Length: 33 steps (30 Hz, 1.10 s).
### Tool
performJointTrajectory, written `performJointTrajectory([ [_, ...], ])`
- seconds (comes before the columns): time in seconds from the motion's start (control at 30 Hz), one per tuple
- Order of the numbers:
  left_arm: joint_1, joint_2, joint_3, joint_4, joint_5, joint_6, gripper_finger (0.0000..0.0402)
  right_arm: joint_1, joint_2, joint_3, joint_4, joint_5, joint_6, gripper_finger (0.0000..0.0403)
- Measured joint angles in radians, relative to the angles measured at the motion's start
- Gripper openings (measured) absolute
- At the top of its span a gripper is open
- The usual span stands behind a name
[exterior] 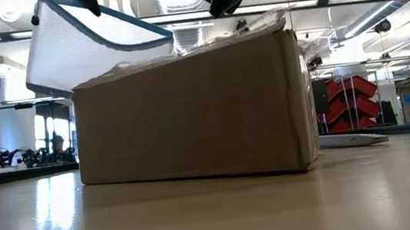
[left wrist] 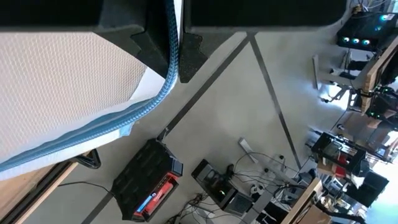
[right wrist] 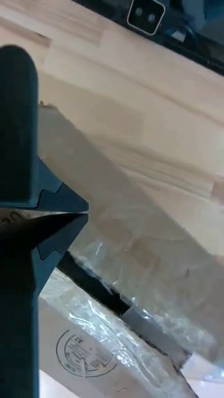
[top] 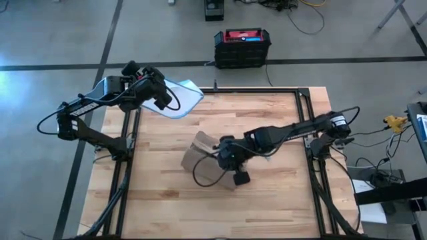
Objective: Unpack boxes
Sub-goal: Remove the white charger cable from the cardboard box
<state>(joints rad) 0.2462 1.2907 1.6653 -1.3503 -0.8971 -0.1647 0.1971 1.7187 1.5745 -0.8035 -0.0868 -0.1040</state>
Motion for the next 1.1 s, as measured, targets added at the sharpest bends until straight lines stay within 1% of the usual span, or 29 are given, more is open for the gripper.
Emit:
performJointTrajectory([
  [0.07,0.000,0.000,0.000,-0.002,0.000,0.000,0.0000,0.006,0.002,0.000,-0.011,0.016,0.002,0.0000],
  [0.13,0.000,-0.001,0.000,-0.010,0.000,-0.001,0.0000,0.009,0.004,-0.001,-0.041,0.065,0.008,0.0000],
  [0.23,0.000,-0.003,0.000,-0.024,0.002,-0.017,0.0000,0.005,-0.001,-0.001,-0.127,0.153,0.011,0.0000],
  [0.3,0.000,-0.004,0.000,-0.036,0.019,-0.033,0.0000,-0.001,0.000,-0.009,-0.182,0.169,0.015,0.0000],
  [0.4,0.000,-0.004,0.000,-0.058,0.030,-0.056,0.0000,-0.003,0.014,-0.033,-0.221,0.138,0.041,0.0000],
  [0.47,0.000,-0.004,0.000,-0.063,0.032,-0.062,0.0000,0.001,0.021,-0.040,-0.215,0.066,0.060,0.0000],
  [0.57,0.000,-0.005,0.000,-0.062,0.032,-0.065,0.0000,0.021,0.025,-0.039,-0.164,-0.037,0.071,0.0000],
  [0.67,0.000,-0.005,0.000,-0.059,0.033,-0.065,0.0000,0.041,0.029,-0.040,-0.077,-0.082,0.069,0.0000],
  [0.77,0.000,-0.005,0.000,-0.056,0.033,-0.065,0.0000,0.048,0.036,-0.039,0.041,-0.083,0.055,0.0000],
  [0.9,0.000,-0.005,0.000,-0.057,0.033,-0.065,0.0000,0.047,0.077,-0.039,0.141,-0.081,0.034,0.0000],
  [1.0,0.000,-0.005,0.000,-0.062,0.033,-0.065,0.0000,0.047,0.114,-0.033,0.110,-0.071,0.009,0.0000],
  [1.1,0.000,-0.005,0.000,-0.067,0.035,-0.064,0.0000,0.046,0.120,-0.024,0.058,-0.070,0.018,0.0000],
])
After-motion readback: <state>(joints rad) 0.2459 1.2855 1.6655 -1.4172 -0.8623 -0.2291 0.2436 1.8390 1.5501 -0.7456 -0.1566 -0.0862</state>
